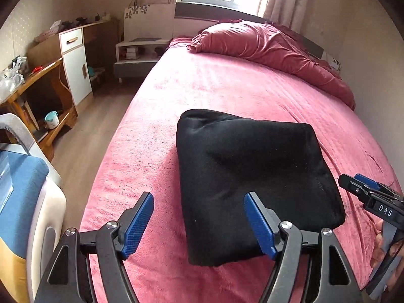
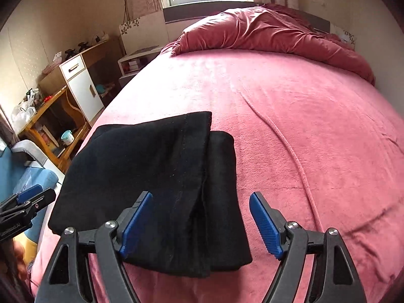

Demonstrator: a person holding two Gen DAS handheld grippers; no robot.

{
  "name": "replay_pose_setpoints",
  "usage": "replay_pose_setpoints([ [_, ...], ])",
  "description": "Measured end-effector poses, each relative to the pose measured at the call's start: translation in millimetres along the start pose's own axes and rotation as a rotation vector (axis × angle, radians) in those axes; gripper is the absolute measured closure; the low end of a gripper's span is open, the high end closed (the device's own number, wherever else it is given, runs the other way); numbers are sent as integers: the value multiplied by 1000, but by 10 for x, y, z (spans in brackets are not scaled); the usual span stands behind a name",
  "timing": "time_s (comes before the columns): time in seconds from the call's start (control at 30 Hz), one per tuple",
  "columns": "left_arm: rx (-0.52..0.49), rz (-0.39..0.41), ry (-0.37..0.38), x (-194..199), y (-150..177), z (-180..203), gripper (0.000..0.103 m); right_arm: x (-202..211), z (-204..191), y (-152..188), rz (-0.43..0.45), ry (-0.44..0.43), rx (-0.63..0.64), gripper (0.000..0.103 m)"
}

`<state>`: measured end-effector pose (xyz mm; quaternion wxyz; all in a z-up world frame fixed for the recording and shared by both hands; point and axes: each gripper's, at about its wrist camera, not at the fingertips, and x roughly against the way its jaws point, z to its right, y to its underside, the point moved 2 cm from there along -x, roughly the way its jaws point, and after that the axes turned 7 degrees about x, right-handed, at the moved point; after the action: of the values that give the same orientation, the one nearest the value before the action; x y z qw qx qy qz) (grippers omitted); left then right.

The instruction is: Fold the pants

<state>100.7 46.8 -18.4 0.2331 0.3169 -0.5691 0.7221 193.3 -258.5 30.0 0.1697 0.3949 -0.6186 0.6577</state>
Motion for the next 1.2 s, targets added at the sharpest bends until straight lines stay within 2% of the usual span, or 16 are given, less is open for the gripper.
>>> replay_pose_setpoints([
  [0.2,-15,46,-15,412,269,66,28,225,-323,214,39,18,26,24],
  [0.47,-11,67,-33,554,440,166,28,449,-625,502,55,69,28,23],
  [0.8,-12,68,-30,654,519,182,28,621,-673,728,60,109,53,22],
  [1.2,-56,88,-64,682,564,293,27,710,-637,756,77,128,59,21],
])
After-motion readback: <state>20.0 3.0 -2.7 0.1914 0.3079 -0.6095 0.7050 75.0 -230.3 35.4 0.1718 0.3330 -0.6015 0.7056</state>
